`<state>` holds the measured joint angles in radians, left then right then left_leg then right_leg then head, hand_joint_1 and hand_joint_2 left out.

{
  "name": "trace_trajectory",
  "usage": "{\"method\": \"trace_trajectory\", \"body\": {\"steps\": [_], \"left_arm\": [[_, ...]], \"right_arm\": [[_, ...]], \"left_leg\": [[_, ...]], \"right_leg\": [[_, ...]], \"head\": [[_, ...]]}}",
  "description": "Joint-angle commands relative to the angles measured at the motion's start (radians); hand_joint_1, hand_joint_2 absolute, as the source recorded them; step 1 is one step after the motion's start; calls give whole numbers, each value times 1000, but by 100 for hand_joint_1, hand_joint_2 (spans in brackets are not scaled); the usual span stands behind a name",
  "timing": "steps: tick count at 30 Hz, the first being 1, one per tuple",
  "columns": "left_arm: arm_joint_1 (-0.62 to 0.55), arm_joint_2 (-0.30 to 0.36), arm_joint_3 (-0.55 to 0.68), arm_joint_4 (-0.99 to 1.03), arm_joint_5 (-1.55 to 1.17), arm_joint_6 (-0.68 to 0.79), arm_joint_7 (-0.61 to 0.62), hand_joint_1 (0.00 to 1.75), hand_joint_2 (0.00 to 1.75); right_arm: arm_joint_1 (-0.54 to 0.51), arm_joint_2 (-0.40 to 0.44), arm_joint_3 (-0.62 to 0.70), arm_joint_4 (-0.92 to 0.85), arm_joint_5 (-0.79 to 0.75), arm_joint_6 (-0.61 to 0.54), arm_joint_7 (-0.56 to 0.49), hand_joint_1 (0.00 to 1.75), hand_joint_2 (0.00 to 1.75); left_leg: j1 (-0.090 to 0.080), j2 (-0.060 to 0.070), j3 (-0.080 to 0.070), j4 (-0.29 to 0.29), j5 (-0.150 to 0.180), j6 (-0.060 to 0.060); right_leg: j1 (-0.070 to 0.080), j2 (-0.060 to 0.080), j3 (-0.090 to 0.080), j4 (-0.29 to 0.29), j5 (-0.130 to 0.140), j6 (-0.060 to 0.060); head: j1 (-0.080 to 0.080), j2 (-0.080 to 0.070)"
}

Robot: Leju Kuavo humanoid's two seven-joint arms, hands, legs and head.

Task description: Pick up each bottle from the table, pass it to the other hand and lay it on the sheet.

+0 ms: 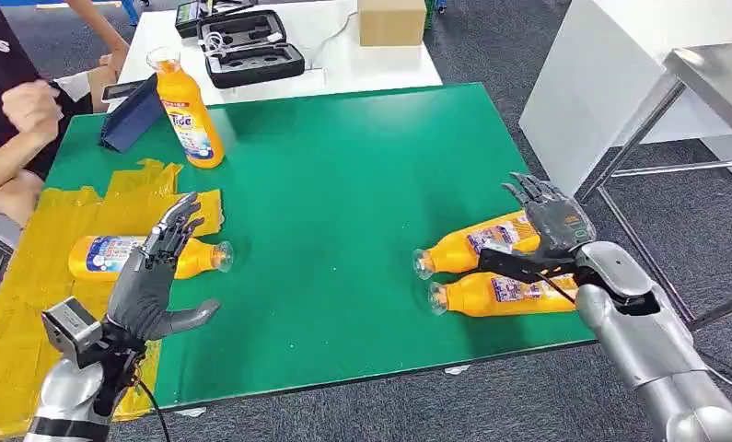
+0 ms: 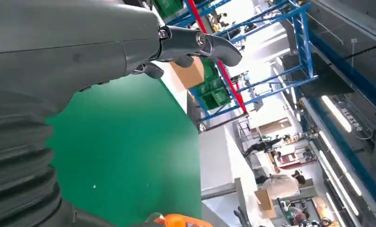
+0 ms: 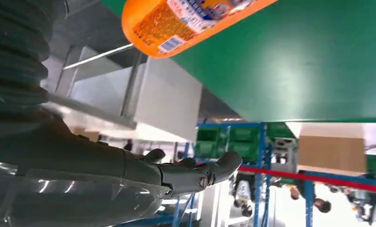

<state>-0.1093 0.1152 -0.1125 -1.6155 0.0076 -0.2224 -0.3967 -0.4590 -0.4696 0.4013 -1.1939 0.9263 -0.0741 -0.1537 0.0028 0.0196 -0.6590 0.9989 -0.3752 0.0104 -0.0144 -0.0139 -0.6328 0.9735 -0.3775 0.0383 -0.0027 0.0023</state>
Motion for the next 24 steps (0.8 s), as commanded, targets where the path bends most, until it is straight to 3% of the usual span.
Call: {"method": "trace_trajectory", "body": {"steps": [1, 6, 11, 24], "left_arm": [[-63, -32, -20, 122, 18, -2, 10, 0, 175], [-84, -35, -37, 157, 28, 1, 22, 0, 175], [-88, -39, -37, 169, 37, 5, 27, 0, 175], [-81, -42, -36, 175, 53, 19, 45, 0, 175]], "right_arm": [[-153, 142, 114, 347, 110, -79, 39, 0, 175], [-221, 218, 178, 527, 195, -132, 64, 0, 175], [-235, 254, 198, 585, 208, -137, 59, 0, 175], [-279, 304, 223, 717, 208, -41, 90, 0, 175]], "left_leg": [[1, 2, 7, 0, -2, -1], [1, 1, 4, -1, -1, -1], [1, 1, 6, -1, -1, -1], [1, 0, 4, 0, -1, -1]], "right_leg": [[1, 4, 6, -1, -1, -2], [1, 3, 3, -1, 0, -1], [1, 3, 5, -1, -1, -1], [0, 2, 3, 0, -1, -1]], "head": [[0, 0], [0, 0], [0, 0], [0, 0]]}}
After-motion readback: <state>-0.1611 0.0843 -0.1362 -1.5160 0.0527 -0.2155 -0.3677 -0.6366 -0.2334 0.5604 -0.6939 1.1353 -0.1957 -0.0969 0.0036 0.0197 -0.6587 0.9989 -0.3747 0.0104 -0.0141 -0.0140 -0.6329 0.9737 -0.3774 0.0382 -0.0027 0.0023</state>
